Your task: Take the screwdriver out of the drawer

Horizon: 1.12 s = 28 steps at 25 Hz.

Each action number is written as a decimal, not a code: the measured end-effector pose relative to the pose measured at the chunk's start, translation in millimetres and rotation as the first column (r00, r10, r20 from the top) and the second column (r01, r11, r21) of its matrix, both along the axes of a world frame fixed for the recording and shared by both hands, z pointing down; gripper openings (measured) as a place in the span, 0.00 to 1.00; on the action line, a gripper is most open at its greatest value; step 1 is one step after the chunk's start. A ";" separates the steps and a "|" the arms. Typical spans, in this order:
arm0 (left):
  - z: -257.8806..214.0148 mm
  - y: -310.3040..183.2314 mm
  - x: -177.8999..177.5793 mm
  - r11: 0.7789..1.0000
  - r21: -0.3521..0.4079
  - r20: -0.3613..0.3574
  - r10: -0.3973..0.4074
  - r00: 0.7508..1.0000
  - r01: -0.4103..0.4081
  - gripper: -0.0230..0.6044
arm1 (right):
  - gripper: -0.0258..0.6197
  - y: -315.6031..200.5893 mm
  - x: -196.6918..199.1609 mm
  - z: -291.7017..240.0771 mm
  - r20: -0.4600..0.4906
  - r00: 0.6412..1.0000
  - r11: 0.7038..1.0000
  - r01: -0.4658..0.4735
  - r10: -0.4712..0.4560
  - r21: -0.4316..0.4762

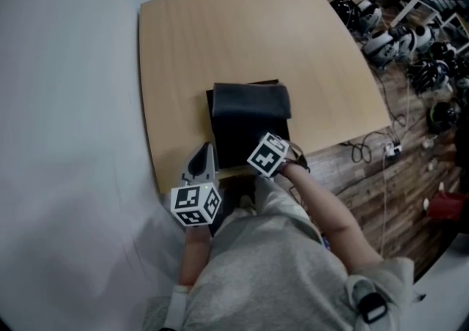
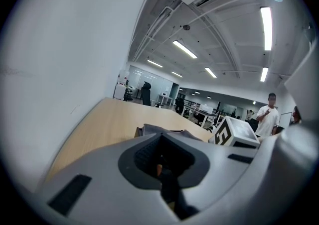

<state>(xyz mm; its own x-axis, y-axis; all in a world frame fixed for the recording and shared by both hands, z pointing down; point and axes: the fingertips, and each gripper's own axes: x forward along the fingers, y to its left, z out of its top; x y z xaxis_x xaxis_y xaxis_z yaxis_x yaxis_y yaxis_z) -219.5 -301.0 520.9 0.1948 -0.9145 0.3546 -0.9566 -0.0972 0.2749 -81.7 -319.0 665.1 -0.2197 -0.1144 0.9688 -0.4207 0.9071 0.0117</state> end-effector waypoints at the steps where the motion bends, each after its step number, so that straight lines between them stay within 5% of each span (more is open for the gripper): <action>1: -1.0 3.0 -0.2 1.000 0.002 0.000 0.003 1.000 -0.003 0.04 | 0.16 1.6 -0.3 -2.6 -0.002 1.000 1.000 0.002 -0.002 0.008; 10: -9.6 26.0 4.9 0.999 0.017 0.003 0.037 0.999 -0.037 0.04 | 0.16 12.8 -18.9 -37.7 0.098 0.995 0.997 0.019 -0.027 0.077; 16: -10.5 39.0 14.1 0.999 0.023 0.012 0.048 0.999 -0.049 0.04 | 0.16 24.1 -11.5 -57.1 0.158 0.987 0.990 -0.048 0.026 0.133; 28: -23.1 114.2 72.4 0.999 0.029 0.018 0.027 0.999 -0.028 0.04 | 0.16 90.3 31.5 -130.7 0.498 0.859 0.922 -0.282 0.121 0.264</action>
